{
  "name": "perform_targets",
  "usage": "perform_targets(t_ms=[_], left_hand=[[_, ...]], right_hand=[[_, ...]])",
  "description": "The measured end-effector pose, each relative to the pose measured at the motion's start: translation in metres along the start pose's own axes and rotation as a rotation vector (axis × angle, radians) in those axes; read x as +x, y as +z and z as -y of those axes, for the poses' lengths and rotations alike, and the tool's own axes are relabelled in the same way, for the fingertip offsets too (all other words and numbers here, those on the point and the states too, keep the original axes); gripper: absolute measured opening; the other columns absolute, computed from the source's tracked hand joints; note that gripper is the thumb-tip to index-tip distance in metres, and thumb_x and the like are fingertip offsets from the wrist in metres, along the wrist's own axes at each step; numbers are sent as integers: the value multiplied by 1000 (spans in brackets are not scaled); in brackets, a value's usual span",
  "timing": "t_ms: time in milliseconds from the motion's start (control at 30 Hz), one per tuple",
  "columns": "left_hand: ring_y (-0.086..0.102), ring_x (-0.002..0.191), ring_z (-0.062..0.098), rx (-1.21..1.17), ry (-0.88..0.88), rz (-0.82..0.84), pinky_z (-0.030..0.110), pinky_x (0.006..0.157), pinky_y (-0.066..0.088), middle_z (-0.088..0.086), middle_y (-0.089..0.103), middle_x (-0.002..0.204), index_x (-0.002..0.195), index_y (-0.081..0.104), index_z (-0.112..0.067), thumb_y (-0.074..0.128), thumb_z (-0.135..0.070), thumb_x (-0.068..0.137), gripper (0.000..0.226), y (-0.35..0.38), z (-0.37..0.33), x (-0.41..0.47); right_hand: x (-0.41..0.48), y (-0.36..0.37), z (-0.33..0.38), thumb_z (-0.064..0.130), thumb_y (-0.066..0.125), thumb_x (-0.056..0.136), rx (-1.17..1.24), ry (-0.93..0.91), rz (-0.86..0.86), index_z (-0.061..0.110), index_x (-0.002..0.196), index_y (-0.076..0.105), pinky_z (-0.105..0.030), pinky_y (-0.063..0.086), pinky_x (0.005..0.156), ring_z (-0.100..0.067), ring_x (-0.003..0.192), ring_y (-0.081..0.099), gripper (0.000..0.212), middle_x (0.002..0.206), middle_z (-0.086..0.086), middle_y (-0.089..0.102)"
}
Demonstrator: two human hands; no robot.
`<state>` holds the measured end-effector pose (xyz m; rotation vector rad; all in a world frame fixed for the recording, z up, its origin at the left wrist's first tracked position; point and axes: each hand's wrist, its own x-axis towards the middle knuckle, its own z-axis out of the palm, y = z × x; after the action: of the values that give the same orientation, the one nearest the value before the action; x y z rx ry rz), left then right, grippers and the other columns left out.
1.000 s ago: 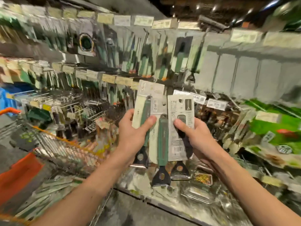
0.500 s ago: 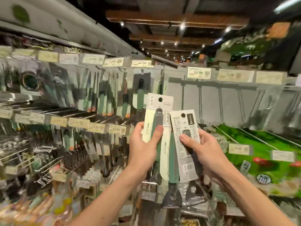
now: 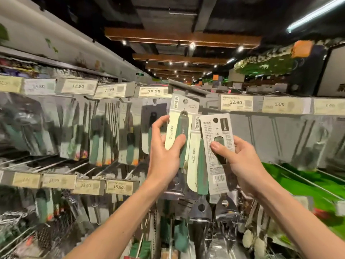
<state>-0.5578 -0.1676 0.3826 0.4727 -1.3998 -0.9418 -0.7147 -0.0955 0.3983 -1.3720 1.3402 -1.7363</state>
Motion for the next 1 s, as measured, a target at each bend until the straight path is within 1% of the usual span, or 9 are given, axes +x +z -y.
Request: perform_targets(t_ms=[100, 367, 467, 667, 767, 833, 900, 933, 1000], left_hand=[[56, 120, 5, 122, 119, 10, 45, 104, 48, -17, 59, 127, 122, 52, -43, 60, -16, 96, 38, 0, 8, 9], [54, 120, -5, 112, 94, 20, 39, 105, 48, -25, 59, 126, 124, 58, -37, 55, -12, 100, 35, 5, 30, 16], [54, 122, 0, 93, 101, 6, 40, 105, 49, -19, 59, 131, 129, 58, -32, 55, -12, 100, 35, 8, 29, 28], [52, 129, 8, 111, 11, 8, 44, 109, 45, -14, 57, 137, 131, 58, -34, 53, -16, 101, 35, 13, 40, 44], [45, 134, 10, 252, -27, 17, 36, 115, 34, -6, 51, 145, 140, 52, -23, 50, -17, 103, 37, 15, 45, 53], [51, 121, 10, 352, -86, 31, 21, 103, 39, 0, 51, 142, 142, 47, -12, 47, -19, 105, 39, 19, 48, 62], [56, 87, 4, 418, -186, 61, 10, 71, 46, 1, 55, 120, 130, 50, -12, 44, -20, 106, 27, 24, 54, 73], [56, 76, 5, 445, -221, 69, 12, 58, 46, 2, 58, 111, 123, 51, -15, 43, -21, 106, 20, 25, 58, 78], [58, 68, 11, 484, -247, 106, 18, 46, 46, 5, 62, 95, 129, 49, -18, 42, -22, 106, 24, 25, 66, 88]], right_hand=[[9, 1, -4, 17, 68, 86, 2, 5, -13, 11, 112, 63, -52, 57, 86, -25, 93, 74, 28, 101, -7, 77], [24, -2, -10, 16, 67, 86, -43, -20, -6, 13, 109, 64, -46, 58, 81, -21, 91, 74, 23, 98, -4, 77], [29, -1, -12, 16, 67, 87, -42, -17, 2, 11, 113, 64, -44, 59, 80, -21, 91, 74, 27, 100, -4, 77], [35, 2, -14, 14, 66, 88, 10, -19, 7, 12, 110, 64, -29, 60, 64, -19, 87, 75, 23, 97, -4, 77], [37, 4, -17, 15, 67, 89, -13, -31, 4, 12, 111, 65, -30, 60, 67, -20, 88, 75, 23, 99, -3, 77], [38, 5, -18, 15, 67, 89, -25, -37, -7, 13, 111, 65, -33, 59, 71, -20, 89, 75, 22, 100, -3, 77], [38, 5, -18, 14, 67, 89, -22, -43, -20, 12, 109, 66, -30, 59, 69, -19, 88, 75, 20, 99, -3, 77], [39, 4, -18, 14, 67, 89, -22, -43, -24, 12, 108, 66, -29, 60, 68, -18, 87, 75, 19, 98, -3, 77], [38, 3, -19, 14, 67, 88, -37, -44, -33, 11, 108, 66, -32, 60, 70, -19, 88, 75, 20, 99, -3, 77]])
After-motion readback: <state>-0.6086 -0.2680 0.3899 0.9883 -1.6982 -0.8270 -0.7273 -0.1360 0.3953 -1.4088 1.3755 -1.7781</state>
